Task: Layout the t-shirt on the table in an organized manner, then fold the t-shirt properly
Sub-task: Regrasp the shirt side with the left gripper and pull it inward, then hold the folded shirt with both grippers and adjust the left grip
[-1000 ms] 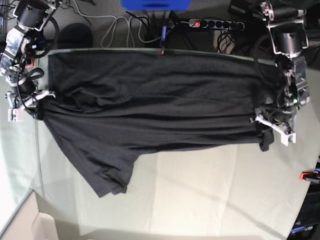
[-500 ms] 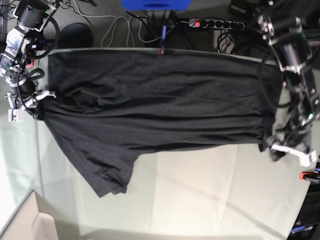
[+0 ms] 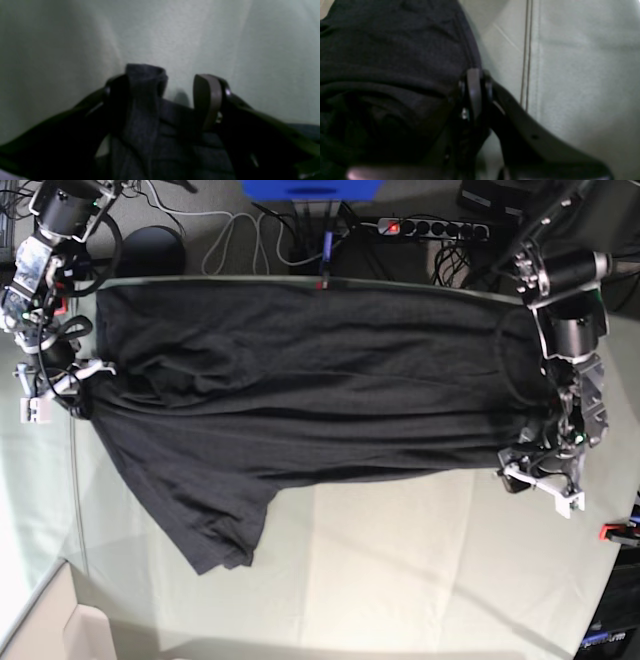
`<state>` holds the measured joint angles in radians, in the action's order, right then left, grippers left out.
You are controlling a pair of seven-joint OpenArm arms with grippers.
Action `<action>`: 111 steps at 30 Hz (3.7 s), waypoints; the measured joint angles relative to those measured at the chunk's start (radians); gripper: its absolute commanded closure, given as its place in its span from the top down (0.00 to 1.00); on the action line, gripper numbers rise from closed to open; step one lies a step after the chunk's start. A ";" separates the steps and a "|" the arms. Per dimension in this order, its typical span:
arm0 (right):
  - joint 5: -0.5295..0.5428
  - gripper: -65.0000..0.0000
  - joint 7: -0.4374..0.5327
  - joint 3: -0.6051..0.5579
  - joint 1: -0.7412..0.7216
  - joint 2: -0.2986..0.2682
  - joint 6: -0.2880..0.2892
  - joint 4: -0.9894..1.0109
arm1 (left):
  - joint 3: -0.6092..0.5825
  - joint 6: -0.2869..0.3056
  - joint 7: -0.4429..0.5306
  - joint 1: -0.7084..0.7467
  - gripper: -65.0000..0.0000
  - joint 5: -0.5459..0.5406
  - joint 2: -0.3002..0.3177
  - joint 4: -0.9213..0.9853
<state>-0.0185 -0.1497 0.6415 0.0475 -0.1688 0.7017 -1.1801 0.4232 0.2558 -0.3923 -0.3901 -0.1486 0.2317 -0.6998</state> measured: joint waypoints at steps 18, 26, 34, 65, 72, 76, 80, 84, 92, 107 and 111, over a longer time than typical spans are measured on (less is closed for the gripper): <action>0.000 0.00 -0.002 0.001 -0.005 0.000 0.000 0.002 | 0.145 0.011 -0.016 0.230 0.00 -0.005 -0.065 -0.263; 0.000 0.00 -0.003 0.000 -0.008 0.004 0.000 0.002 | 0.313 0.141 -0.004 0.367 0.00 -0.012 -0.174 -0.518; 0.000 0.00 -0.002 -0.051 -0.005 0.014 -0.003 0.003 | 0.307 0.298 -0.013 0.492 0.32 -0.115 -0.187 -0.565; 0.000 0.00 -0.003 -0.064 -0.011 0.019 -0.003 0.003 | 0.199 0.339 -0.010 0.555 0.42 -0.283 -0.155 -0.814; 0.000 0.00 0.001 -0.064 -0.011 0.019 -0.002 0.003 | 0.238 0.058 -0.007 0.436 0.42 -0.284 -0.145 -0.769; 0.000 0.00 -0.003 -0.064 -0.010 0.019 -0.002 0.003 | 0.187 -0.013 -0.011 0.388 0.42 -0.274 -0.086 -0.600; 0.000 0.00 0.001 -0.064 -0.011 0.020 -0.002 0.003 | 0.105 -0.030 -0.018 0.371 0.42 -0.283 -0.063 -0.506; 0.000 0.00 0.000 -0.064 -0.010 0.014 -0.002 0.003 | 0.045 -0.042 -0.014 0.370 0.42 -0.284 -0.060 -0.503; 0.000 0.00 -0.003 -0.065 -0.008 0.016 -0.003 0.003 | 0.041 -0.038 -0.013 0.396 0.41 -0.282 -0.060 -0.499; 0.000 0.00 -0.003 -0.065 -0.009 0.018 -0.003 0.003 | 0.041 -0.035 -0.076 0.428 0.05 -0.283 -0.061 -0.497; 0.000 0.00 -0.003 -0.065 -0.009 0.018 -0.003 0.003 | 0.040 -0.035 -0.084 0.426 0.01 -0.282 -0.061 -0.499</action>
<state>-0.0189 -0.1528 0.5766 0.0387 -0.1513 0.6991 -1.1774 0.4637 0.2203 -0.4767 0.0357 -0.4309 0.1707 -1.1992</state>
